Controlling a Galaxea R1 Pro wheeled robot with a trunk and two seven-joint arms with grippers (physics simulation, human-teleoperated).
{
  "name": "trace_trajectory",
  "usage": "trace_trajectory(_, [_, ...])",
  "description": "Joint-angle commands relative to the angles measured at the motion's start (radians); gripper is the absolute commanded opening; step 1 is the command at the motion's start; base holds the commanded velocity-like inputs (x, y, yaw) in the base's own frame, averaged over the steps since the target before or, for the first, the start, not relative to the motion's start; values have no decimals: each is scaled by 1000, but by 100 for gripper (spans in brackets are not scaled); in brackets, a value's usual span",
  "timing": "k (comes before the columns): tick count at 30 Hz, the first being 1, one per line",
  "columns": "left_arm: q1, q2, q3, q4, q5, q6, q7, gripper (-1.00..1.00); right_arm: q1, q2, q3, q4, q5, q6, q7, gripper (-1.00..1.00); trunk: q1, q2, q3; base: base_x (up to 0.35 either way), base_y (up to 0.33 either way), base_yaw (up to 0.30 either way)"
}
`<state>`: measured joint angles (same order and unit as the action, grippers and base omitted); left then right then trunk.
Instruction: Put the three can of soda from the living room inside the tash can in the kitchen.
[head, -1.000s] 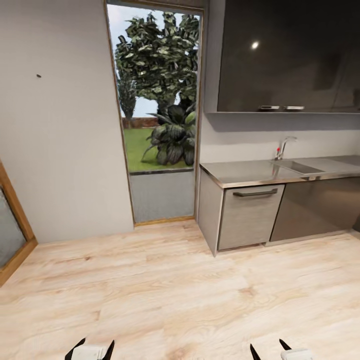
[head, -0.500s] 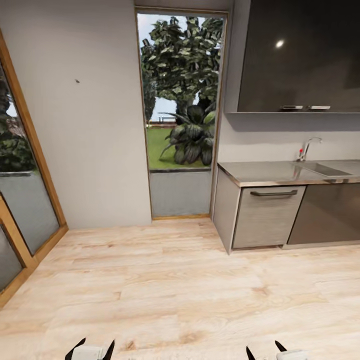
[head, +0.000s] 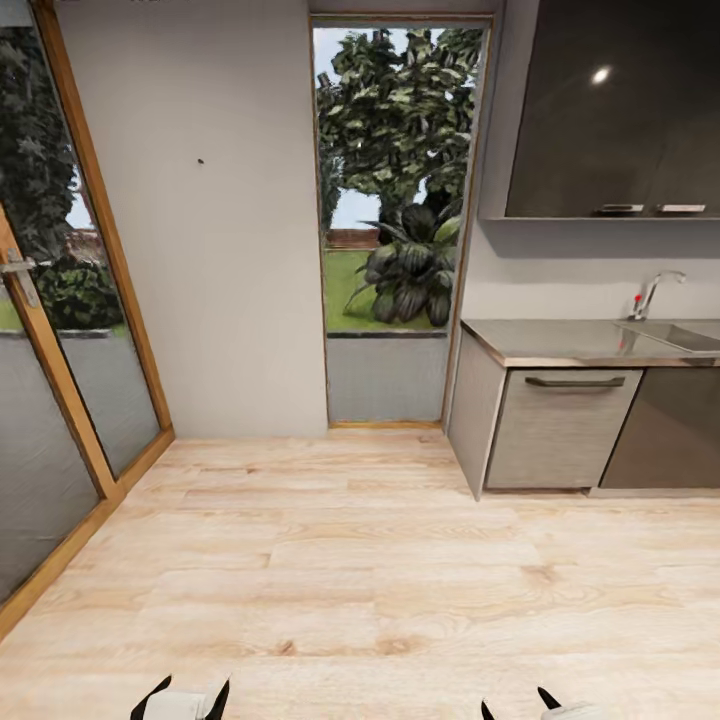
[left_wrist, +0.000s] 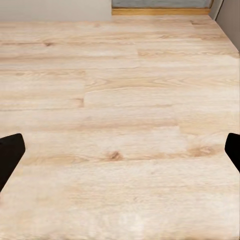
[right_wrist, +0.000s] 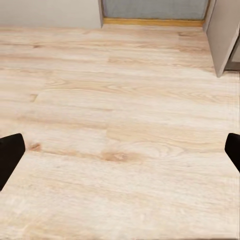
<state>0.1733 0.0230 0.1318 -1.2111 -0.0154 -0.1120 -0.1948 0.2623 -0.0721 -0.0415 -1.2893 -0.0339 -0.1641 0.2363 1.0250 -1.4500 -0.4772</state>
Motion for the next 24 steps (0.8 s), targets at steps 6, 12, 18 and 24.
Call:
trace_trajectory(6, [0, 0, -1, -1, 0, 0, 0, 100, 0, 0, 1, 5, 0, 0, 0, 100, 0, 0, -7, -194, 0, 157])
trace_trajectory(12, [0, 0, -3, 0, 0, 0, 0, 100, 0, 0, 2, 7, 0, 0, 0, 100, 0, 0, -14, -190, -12, 157])
trace_trajectory(18, [0, 0, -4, -3, 1, 0, 0, 100, 0, 0, 2, 7, 0, 0, 0, 100, 0, 0, -19, -179, -79, 115])
trace_trajectory(24, [0, 0, -2, -1, 0, 0, 1, 100, 0, 0, 1, 7, 0, 1, 0, 100, 0, 0, -20, -175, -98, 18])
